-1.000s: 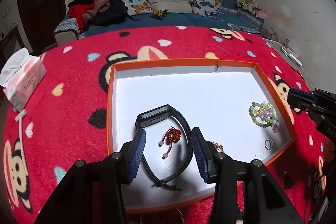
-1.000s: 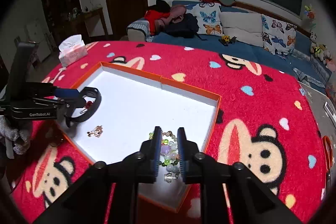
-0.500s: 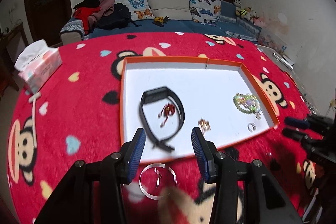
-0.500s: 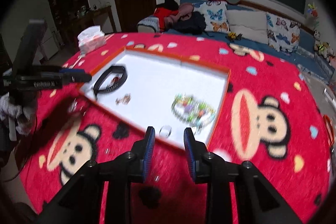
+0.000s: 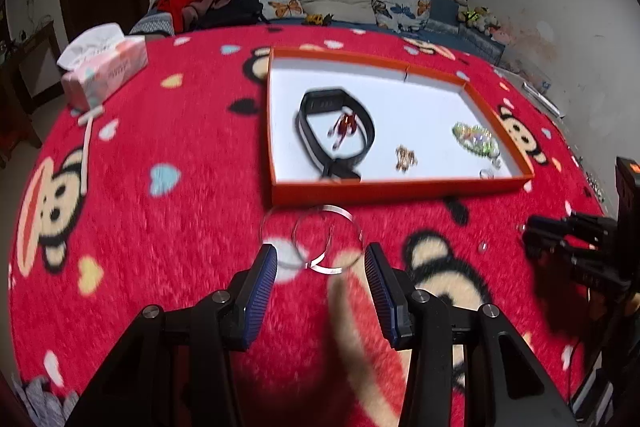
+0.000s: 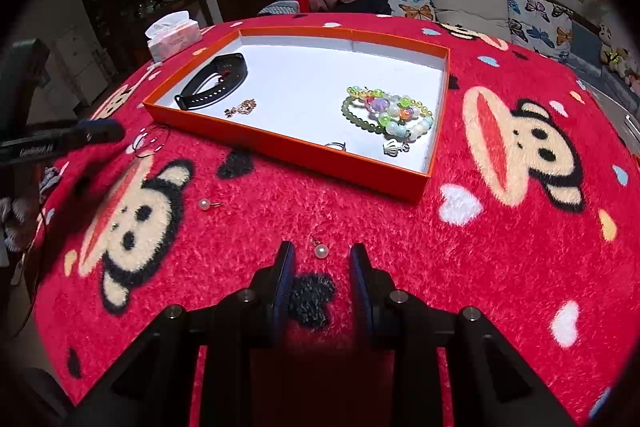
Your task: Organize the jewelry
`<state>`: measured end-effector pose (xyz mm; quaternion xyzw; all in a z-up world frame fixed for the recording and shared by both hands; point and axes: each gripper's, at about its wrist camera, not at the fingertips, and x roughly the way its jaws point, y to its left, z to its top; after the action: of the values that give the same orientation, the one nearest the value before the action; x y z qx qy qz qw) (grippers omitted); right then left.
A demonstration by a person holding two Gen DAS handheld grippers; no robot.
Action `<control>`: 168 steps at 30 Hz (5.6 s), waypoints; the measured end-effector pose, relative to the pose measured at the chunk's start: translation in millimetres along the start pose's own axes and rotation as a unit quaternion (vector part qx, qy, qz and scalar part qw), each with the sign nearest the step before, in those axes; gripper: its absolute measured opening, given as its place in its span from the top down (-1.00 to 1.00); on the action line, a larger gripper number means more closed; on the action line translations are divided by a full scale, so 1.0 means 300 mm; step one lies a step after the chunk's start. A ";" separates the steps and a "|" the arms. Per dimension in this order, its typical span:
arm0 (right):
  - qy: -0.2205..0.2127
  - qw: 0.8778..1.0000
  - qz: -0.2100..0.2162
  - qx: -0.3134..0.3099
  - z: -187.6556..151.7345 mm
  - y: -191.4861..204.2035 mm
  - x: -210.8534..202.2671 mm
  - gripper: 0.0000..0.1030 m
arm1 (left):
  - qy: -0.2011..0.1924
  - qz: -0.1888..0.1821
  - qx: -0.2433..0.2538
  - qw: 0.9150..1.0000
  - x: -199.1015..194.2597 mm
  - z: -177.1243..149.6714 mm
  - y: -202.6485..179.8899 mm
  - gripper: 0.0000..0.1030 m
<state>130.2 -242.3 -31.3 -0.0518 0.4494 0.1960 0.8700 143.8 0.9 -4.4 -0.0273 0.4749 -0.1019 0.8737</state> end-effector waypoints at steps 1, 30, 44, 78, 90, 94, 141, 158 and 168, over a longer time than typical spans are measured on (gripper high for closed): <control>0.002 1.000 0.001 0.001 -0.001 0.002 0.006 0.39 | 0.002 0.001 0.000 1.000 0.005 -0.005 0.001 0.05; -0.006 1.000 -0.005 -0.024 -0.003 0.040 0.026 0.80 | 0.027 0.025 0.022 0.999 0.132 0.079 -0.062 -0.15; -0.012 1.000 0.010 -0.020 0.005 0.032 0.030 0.80 | 0.029 0.020 -0.001 0.999 0.202 0.186 -0.054 -0.16; -0.018 0.999 0.025 -0.011 0.010 0.029 0.033 0.80 | 0.020 0.099 0.008 0.995 0.222 0.099 -0.133 0.00; -0.031 0.999 0.037 0.002 0.014 0.022 -0.006 0.80 | -0.005 0.090 -0.004 0.996 0.133 0.090 -0.109 0.00; -0.043 0.998 0.046 0.009 0.026 0.014 -0.041 0.80 | -0.020 0.078 -0.006 0.997 0.075 0.110 -0.104 0.00; -0.044 0.998 0.009 0.033 0.223 -0.097 0.091 0.80 | 0.003 0.005 0.072 0.997 0.482 0.566 -0.371 -0.02; -0.051 0.998 0.003 0.032 0.226 -0.098 0.050 0.48 | -0.001 0.010 0.061 0.998 0.408 0.545 -0.348 -0.08; -0.049 0.999 0.015 0.008 0.171 -0.004 -0.014 0.48 | -0.013 0.018 0.038 0.999 0.220 0.441 -0.279 -0.08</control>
<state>167.5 -231.0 2.3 -0.0285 0.4089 0.2075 0.8882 276.4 -100.9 25.6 0.0128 0.4600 -0.1035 0.8818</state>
